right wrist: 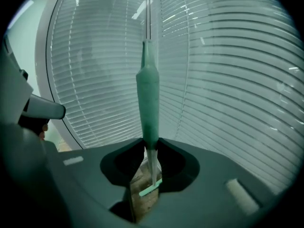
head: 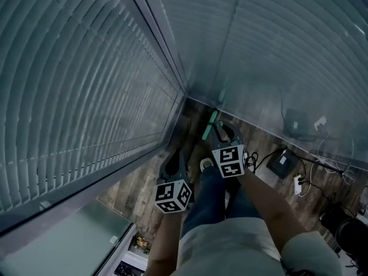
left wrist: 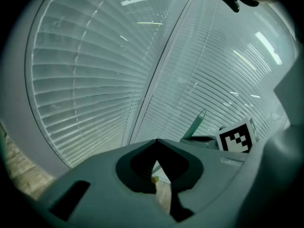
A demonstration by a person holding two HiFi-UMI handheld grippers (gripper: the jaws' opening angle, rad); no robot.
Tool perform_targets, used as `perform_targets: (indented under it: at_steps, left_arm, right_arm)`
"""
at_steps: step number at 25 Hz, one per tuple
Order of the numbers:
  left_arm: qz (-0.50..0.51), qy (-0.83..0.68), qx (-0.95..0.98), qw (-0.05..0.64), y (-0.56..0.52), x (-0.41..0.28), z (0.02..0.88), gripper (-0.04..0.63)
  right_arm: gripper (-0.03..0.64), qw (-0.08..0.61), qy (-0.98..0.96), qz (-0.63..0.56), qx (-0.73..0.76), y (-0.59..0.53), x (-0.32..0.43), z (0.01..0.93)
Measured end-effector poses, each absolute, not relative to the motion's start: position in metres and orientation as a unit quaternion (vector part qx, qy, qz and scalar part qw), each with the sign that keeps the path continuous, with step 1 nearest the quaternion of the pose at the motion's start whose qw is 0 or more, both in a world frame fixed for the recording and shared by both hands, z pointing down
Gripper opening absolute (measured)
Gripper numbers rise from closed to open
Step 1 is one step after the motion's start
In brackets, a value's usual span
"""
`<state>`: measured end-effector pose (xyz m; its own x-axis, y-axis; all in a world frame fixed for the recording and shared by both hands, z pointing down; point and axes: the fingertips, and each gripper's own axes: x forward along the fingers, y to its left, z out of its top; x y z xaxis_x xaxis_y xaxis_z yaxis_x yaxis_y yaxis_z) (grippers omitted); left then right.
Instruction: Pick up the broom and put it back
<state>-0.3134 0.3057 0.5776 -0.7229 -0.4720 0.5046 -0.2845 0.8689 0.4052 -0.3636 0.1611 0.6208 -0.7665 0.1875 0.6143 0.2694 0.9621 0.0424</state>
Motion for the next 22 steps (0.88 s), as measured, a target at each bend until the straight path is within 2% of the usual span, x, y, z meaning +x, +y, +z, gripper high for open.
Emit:
perform_targets:
  at_steps: [22]
  left_arm:
    - [-0.16, -0.909, 0.195, 0.332, 0.333, -0.34, 0.628, 0.008]
  right_arm:
    - [0.097, 0.32, -0.933, -0.083, -0.144, 0.218, -0.47, 0.681]
